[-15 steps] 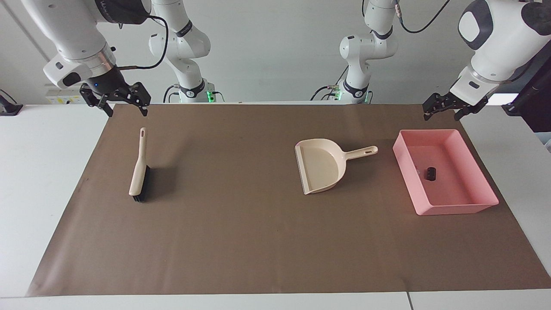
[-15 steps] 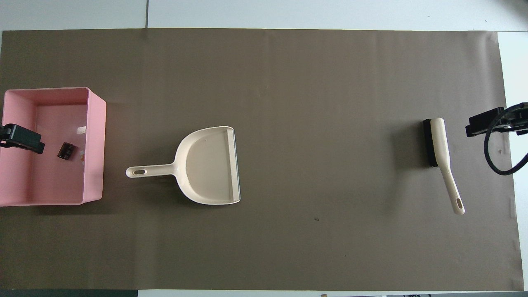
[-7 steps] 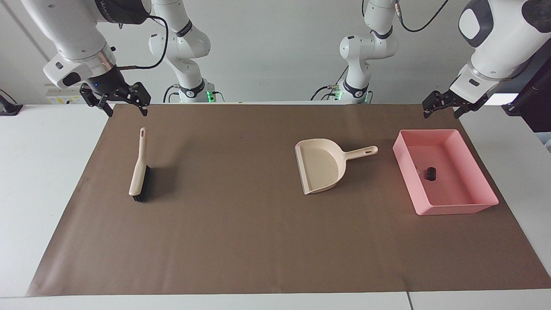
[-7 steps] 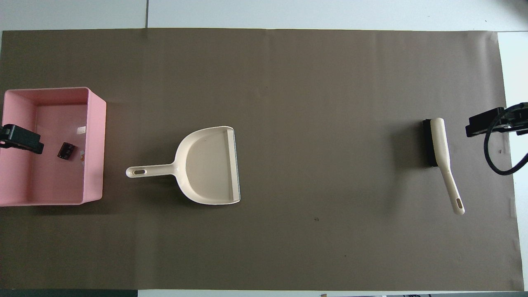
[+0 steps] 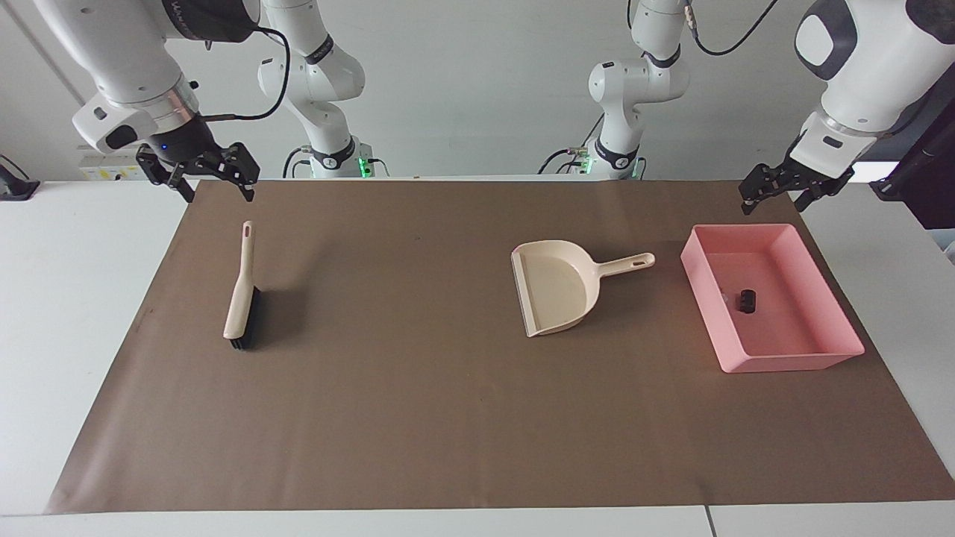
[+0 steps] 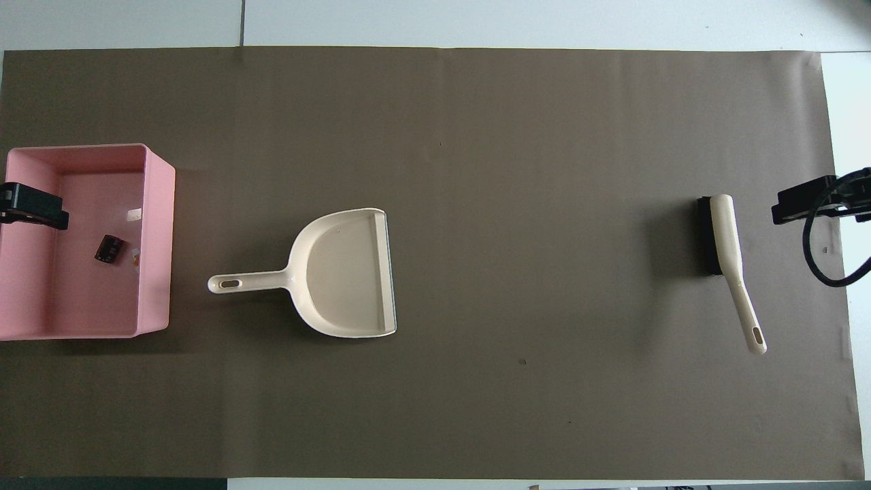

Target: Clean e-waste and dump in bin

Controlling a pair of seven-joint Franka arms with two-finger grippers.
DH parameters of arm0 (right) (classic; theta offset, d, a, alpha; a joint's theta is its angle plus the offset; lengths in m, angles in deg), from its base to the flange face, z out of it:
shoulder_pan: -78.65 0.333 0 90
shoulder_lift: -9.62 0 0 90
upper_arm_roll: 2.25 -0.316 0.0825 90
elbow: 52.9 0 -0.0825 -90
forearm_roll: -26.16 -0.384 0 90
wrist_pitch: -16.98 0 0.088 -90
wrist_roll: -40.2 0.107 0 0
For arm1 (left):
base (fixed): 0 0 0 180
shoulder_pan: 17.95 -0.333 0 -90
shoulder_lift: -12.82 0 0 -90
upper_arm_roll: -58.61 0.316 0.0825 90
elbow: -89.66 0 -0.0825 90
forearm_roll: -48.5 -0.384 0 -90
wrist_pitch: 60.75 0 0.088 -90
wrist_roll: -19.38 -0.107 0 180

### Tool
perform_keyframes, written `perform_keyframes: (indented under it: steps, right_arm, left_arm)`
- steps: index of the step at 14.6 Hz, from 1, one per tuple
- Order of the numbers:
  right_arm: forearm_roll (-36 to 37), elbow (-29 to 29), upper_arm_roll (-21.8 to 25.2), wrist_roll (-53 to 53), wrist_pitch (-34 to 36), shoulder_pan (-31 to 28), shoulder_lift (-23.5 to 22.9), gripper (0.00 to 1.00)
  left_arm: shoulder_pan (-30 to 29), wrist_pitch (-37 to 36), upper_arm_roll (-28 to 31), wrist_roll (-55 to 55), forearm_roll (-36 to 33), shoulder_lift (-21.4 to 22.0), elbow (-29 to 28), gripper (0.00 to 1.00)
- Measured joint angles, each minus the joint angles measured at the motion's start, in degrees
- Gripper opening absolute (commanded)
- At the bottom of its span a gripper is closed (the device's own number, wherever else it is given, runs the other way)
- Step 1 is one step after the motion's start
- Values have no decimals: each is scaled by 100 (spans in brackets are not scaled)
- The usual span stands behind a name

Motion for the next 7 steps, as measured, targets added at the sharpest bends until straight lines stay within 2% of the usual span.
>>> perform_keyframes:
  steps: [7]
  right_arm:
    - [-2,0,0,0,-39,-4,0,99]
  left_arm:
    - [-43,16,17,270,2,1,0,98]
